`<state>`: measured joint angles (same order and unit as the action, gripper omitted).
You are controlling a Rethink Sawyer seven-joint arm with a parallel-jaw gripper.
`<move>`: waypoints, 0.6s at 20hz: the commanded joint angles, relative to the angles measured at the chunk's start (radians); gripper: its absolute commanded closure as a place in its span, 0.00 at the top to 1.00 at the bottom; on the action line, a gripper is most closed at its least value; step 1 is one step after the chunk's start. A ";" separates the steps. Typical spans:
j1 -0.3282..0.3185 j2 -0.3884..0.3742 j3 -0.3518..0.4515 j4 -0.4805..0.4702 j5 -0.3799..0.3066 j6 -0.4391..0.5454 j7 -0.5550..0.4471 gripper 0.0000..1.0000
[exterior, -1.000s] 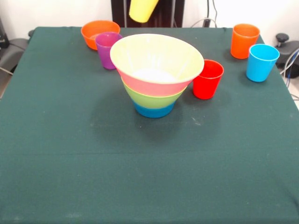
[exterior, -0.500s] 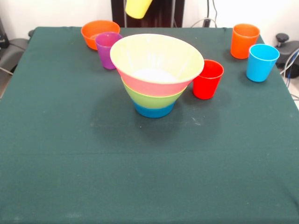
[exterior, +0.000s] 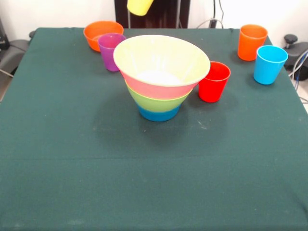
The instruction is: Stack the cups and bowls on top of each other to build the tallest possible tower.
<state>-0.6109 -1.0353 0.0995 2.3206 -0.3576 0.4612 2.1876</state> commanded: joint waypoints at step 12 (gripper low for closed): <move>0.065 0.134 0.158 -0.345 0.058 0.288 -0.061 0.00</move>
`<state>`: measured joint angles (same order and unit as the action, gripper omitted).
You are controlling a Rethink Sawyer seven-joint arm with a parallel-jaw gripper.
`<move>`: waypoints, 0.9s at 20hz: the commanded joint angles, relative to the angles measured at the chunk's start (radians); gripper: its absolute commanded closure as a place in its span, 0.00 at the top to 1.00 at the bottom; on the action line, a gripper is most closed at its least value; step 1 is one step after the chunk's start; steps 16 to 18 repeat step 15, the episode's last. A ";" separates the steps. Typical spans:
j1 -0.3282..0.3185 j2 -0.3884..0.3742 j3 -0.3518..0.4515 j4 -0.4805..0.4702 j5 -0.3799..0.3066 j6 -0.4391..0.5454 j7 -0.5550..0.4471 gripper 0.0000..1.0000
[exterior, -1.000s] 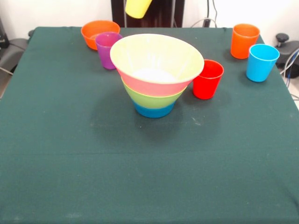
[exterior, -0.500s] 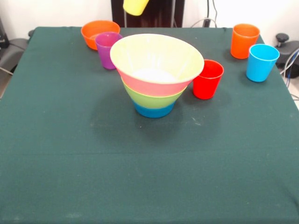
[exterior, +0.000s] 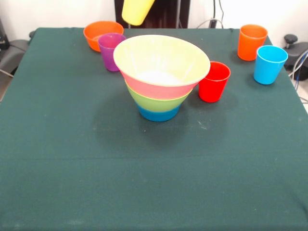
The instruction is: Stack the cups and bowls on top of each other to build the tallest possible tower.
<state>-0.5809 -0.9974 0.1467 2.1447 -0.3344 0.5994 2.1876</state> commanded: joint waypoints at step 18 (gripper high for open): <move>0.084 0.193 0.124 -0.348 0.067 0.247 -0.021 0.00</move>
